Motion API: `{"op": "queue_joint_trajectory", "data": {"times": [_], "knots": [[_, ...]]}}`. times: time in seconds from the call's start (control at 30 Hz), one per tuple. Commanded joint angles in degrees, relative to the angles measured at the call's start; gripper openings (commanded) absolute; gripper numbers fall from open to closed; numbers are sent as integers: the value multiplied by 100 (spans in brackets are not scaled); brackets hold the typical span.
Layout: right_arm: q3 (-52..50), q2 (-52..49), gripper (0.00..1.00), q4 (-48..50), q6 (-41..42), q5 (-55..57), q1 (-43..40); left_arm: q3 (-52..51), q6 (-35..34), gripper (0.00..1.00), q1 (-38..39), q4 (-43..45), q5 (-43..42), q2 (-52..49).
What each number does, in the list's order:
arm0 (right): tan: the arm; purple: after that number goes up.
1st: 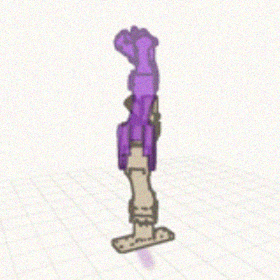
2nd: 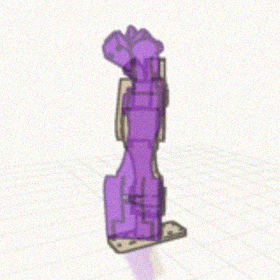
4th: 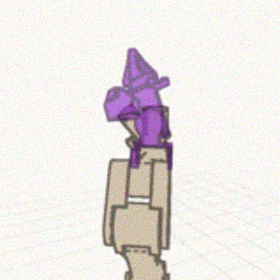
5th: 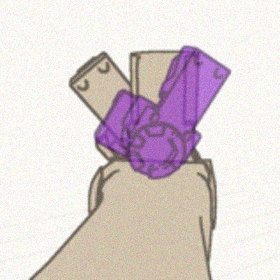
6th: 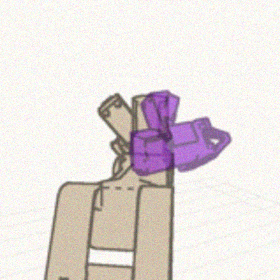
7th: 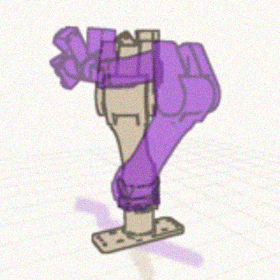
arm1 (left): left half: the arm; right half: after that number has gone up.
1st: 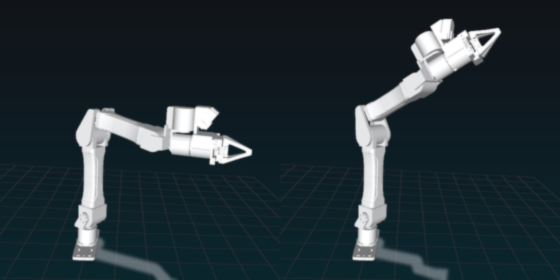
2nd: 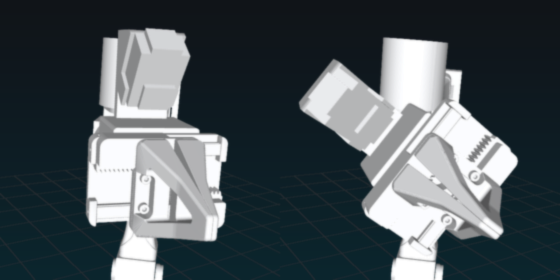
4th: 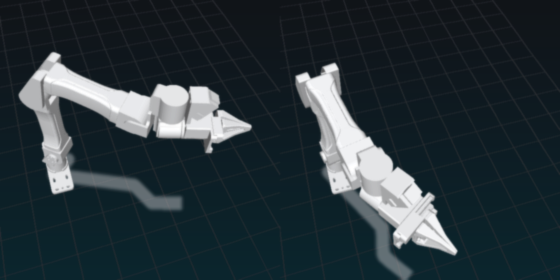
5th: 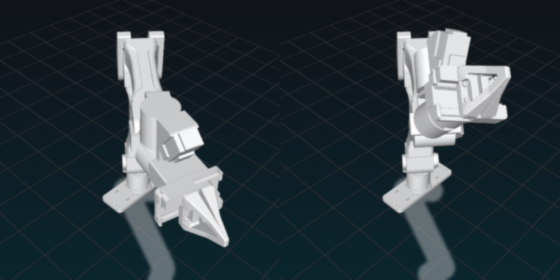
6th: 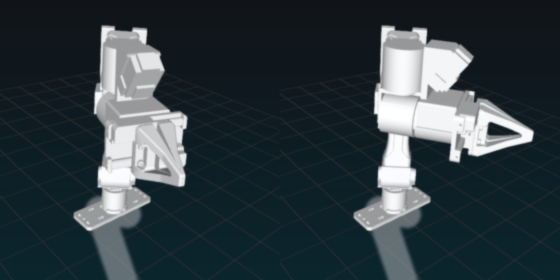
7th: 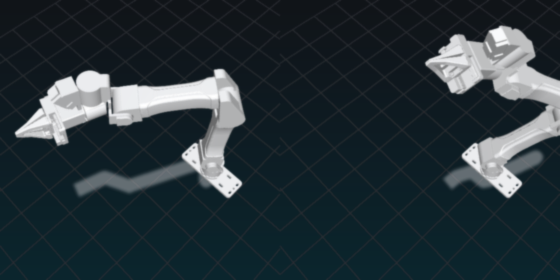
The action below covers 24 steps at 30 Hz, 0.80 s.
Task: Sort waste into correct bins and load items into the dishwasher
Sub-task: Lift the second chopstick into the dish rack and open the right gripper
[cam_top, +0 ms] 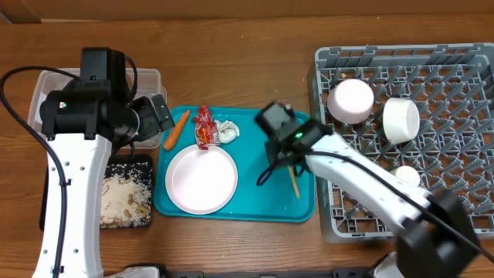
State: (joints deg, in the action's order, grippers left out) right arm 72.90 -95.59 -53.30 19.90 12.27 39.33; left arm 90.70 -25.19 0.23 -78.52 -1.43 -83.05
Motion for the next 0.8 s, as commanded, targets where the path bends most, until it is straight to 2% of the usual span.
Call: {"op": "queue_joint_trajectory", "data": {"times": [0.0, 0.2, 0.33, 0.53, 0.7, 0.77], "knots": [[531, 605, 4, -162, -22, 345, -140, 42, -57, 100, -20, -11, 52, -11], [511, 734, 4, -509, -24, 1185, -739, 42, -57, 100, -20, -11, 52, -11], [407, 673, 4, -450, -232, 1207, -1423, 42, -57, 100, -20, -11, 52, -11], [391, 461, 4, -356, -951, 254, -2094, 42, -57, 100, -20, -11, 52, -11], [299, 190, 4, -343, -1169, -46, -2127, 42, -57, 100, -22, -13, 52, -11], [210, 109, 7, -337, -1158, -79, -2098, 42, -57, 100, -20, -13, 52, -9]]}}
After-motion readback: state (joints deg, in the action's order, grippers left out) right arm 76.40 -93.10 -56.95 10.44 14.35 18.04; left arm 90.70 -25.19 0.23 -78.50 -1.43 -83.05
